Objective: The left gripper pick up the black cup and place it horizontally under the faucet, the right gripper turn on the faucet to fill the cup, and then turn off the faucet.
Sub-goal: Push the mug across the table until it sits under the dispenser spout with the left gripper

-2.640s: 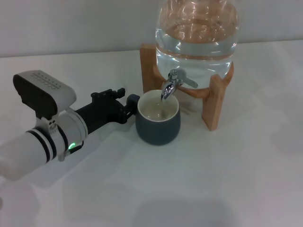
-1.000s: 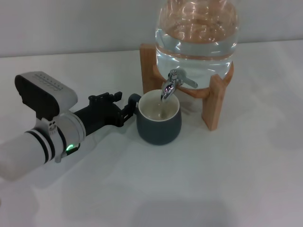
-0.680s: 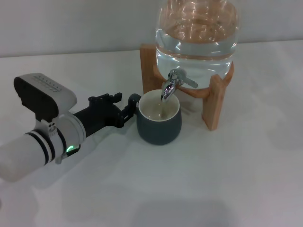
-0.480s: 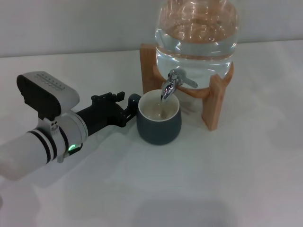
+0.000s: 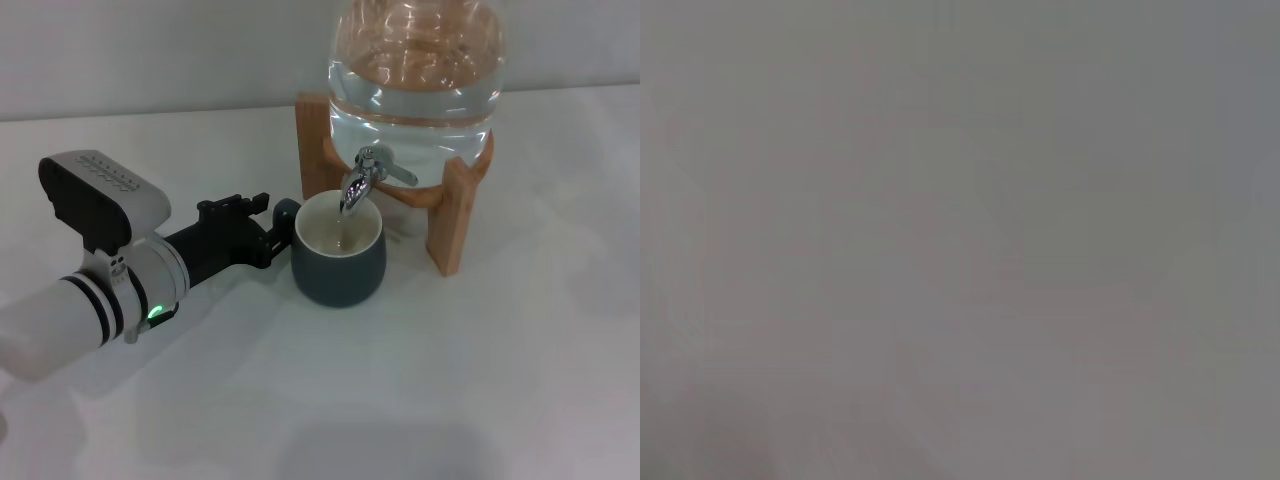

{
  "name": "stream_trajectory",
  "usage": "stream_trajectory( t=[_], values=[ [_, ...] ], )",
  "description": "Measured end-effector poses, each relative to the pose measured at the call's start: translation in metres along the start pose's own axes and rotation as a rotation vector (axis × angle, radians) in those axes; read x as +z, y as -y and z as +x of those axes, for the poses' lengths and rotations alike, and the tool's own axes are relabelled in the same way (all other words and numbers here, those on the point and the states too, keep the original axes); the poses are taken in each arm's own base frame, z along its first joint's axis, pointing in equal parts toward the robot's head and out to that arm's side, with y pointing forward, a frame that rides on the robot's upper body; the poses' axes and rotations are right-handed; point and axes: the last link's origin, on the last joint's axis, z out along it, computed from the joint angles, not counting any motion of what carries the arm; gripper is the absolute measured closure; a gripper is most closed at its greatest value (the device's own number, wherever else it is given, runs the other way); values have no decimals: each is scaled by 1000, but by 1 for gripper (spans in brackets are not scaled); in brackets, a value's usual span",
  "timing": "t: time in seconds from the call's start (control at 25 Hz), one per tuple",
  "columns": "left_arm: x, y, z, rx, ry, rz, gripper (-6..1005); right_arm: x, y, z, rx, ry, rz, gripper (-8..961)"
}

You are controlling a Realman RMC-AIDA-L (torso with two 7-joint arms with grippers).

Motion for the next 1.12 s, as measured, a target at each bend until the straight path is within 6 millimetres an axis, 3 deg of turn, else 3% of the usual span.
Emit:
stream_trajectory(
  t=[1.12],
  values=[
    [-19,-4,-18,-24,-35,-5,535,0,1,-1,3,6,3,113]
  ],
)
